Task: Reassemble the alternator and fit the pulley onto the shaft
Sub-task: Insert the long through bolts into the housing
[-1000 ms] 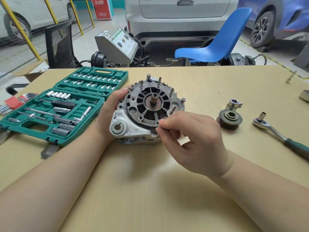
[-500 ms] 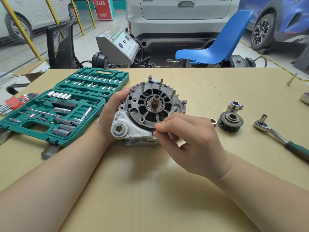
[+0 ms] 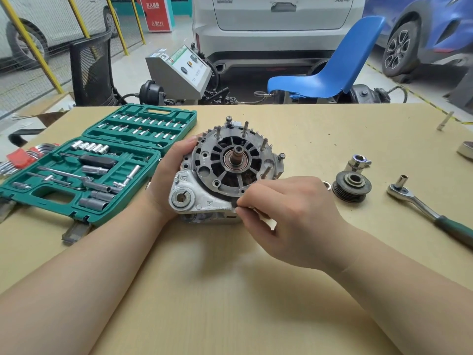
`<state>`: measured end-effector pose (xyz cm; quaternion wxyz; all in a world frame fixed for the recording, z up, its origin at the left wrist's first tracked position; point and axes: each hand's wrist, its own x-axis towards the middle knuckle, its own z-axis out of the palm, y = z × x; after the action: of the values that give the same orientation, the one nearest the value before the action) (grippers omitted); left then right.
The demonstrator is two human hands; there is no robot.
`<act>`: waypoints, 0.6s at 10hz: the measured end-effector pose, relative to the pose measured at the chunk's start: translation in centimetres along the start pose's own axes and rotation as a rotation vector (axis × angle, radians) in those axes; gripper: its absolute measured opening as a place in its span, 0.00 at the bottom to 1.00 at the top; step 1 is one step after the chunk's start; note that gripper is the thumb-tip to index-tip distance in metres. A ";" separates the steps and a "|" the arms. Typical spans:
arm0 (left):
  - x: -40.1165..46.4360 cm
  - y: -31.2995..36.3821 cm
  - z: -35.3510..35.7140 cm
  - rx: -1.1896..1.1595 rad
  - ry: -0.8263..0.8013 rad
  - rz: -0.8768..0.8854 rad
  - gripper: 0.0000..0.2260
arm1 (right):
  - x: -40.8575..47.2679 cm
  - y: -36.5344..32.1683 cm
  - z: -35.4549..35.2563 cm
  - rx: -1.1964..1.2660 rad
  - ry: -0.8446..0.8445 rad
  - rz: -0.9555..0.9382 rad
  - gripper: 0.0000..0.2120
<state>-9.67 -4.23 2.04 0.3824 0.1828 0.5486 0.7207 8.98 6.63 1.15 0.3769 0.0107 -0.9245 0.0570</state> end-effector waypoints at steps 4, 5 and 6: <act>0.3 -0.2 -0.3 -0.014 0.007 -0.024 0.40 | 0.1 -0.5 -1.2 -0.031 -0.058 0.036 0.13; 0.5 -0.3 -0.4 -0.015 0.007 -0.025 0.40 | 0.1 -0.4 -1.4 0.039 -0.095 0.023 0.06; 0.5 -0.3 -0.4 -0.017 0.002 -0.027 0.40 | 0.0 -0.2 -1.3 0.057 -0.127 0.028 0.03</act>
<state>-10.17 -4.05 1.51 0.3931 0.1715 0.5451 0.7203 9.90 6.55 2.06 0.3164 0.0119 -0.9445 0.0880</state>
